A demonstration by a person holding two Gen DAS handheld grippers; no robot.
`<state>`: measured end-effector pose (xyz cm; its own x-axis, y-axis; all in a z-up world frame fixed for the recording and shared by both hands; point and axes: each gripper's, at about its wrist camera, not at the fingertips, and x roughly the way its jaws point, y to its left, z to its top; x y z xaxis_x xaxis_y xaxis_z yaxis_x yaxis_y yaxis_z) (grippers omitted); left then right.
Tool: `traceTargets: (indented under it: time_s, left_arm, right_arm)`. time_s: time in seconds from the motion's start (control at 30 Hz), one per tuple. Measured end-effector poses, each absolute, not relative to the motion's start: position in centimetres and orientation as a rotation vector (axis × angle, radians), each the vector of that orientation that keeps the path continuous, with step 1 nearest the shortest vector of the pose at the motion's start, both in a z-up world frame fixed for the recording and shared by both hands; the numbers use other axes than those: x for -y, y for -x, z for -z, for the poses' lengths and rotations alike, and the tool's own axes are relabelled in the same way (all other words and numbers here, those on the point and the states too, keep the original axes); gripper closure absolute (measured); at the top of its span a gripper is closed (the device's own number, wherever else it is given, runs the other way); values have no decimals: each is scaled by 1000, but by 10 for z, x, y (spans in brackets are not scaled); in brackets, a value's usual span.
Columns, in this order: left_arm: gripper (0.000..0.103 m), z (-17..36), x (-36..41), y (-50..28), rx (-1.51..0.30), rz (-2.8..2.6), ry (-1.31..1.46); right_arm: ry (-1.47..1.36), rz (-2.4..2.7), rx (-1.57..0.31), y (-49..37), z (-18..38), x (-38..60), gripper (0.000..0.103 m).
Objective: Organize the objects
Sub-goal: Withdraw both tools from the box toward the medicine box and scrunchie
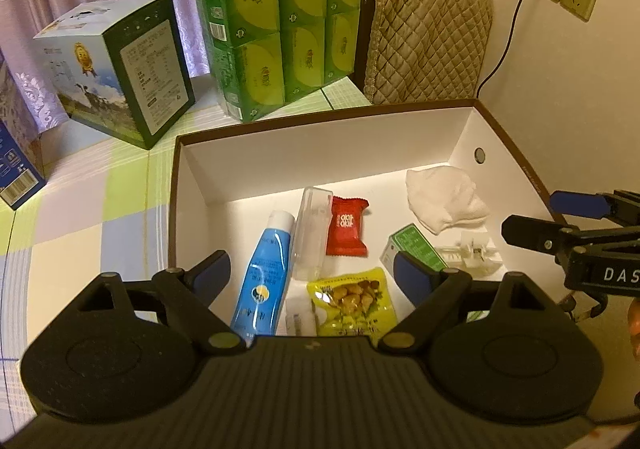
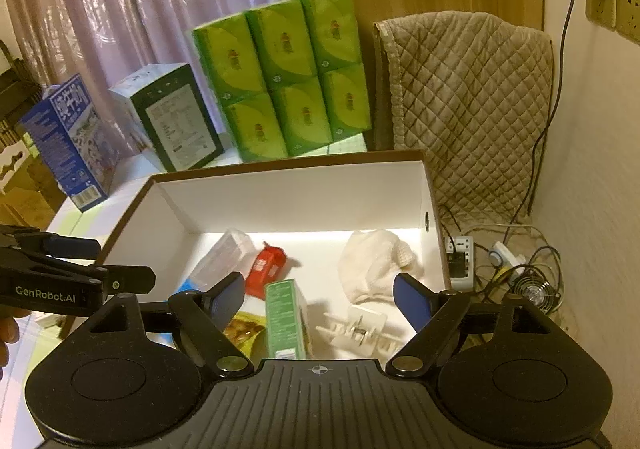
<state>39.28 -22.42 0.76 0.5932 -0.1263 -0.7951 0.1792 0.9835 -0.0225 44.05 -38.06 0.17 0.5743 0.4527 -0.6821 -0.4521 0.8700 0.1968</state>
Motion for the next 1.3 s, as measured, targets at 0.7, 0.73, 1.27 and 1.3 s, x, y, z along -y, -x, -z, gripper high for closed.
traceTargets:
  time_s: [0.7, 0.73, 1.27, 1.3]
  left_arm:
    - [16, -26, 185, -295, -892, 162, 0]
    - [16, -25, 182, -290, -893, 159, 3]
    - [15, -13, 99, -222, -936, 97, 70]
    - [15, -13, 94, -220, -937, 93, 73]
  right_arm:
    - [25, -607, -812, -346, -10, 351, 24]
    - [26, -610, -818, -341, -9, 349, 24]
    - [73, -692, -900, -277, 8, 284, 24]
    - [76, -697, -902, -274, 9, 279, 24]
